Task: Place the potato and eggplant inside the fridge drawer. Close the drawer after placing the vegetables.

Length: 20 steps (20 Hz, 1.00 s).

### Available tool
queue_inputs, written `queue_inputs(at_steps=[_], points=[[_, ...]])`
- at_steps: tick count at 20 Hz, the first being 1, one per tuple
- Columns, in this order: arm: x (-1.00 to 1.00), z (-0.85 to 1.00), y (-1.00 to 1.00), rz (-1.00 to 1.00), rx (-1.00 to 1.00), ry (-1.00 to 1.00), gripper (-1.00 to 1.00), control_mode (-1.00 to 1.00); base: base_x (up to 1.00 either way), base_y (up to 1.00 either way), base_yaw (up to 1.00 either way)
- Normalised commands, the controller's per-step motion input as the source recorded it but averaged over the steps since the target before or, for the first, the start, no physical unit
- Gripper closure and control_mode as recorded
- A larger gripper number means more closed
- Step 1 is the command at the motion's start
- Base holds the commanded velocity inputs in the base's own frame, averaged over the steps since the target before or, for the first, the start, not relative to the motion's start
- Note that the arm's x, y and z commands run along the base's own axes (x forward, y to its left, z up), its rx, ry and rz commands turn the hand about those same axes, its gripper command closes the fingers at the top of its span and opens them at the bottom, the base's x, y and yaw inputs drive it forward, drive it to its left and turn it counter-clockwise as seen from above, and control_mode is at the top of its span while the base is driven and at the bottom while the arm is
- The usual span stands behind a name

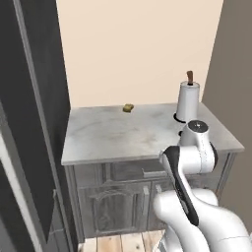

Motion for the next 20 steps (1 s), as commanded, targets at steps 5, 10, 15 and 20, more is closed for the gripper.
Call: queue_inputs(at_steps=[5,10,15,20], points=[[0.00,0.00,0.00,0.00,0.00,0.00,-1.00,1.00,0.52,-0.61,0.00],[0.17,0.00,-0.34,0.00,0.06,0.01,-1.00,-1.00,0.15,-0.41,0.00],[0.96,0.00,-0.55,0.05,0.08,0.10,-1.00,-1.00,0.00,0.00,0.00],[0.99,0.00,-0.11,0.01,0.00,0.23,-1.00,-1.00,0.00,0.00,0.00]])
